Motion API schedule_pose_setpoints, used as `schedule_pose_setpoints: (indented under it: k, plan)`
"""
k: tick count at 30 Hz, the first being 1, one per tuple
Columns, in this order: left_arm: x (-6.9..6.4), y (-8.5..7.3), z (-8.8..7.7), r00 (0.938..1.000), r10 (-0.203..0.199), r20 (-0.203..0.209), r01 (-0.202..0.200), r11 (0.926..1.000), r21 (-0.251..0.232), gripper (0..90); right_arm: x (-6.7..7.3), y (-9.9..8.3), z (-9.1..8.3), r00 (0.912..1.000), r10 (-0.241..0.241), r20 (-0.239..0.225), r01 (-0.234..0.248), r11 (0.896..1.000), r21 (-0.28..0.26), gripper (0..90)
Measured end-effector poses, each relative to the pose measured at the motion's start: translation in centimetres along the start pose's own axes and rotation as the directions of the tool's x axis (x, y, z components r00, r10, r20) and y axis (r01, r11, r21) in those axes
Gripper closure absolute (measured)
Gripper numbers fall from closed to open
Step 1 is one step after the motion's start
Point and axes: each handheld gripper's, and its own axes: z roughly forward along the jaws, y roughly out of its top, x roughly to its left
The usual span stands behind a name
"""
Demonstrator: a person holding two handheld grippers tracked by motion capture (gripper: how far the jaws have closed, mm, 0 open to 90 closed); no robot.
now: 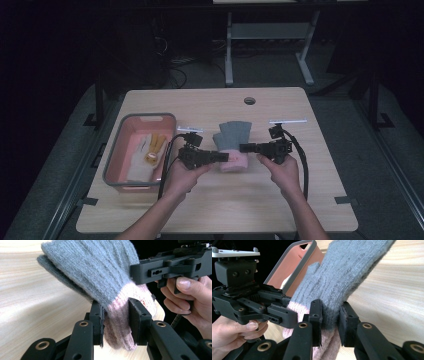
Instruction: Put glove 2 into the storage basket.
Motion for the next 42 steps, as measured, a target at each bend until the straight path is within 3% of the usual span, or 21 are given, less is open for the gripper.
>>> schedule_pose_setpoints:
  k: [17, 26, 42]
  plan:
    - [1.3, 1.2, -4.0, 0.9999, -0.01, 0.009, 0.01, 0.9994, -0.032, 67.3, 2.5, 2.3, 2.1, 0.9986, -0.04, -0.033, 0.041, 0.999, 0.013, 74.8]
    - [2.1, 1.7, -6.0, 0.9998, -0.02, -0.007, 0.02, 0.9986, -0.048, 67.5, 3.7, 3.7, 3.7, 0.9968, -0.059, -0.054, 0.061, 0.998, 0.024, 74.8]
    - [3.3, 2.2, -8.5, 0.9995, -0.027, -0.016, 0.026, 0.9969, -0.075, 67.8, 5.6, 5.4, 5.5, 0.9916, -0.103, -0.079, 0.105, 0.994, 0.03, 74.7]
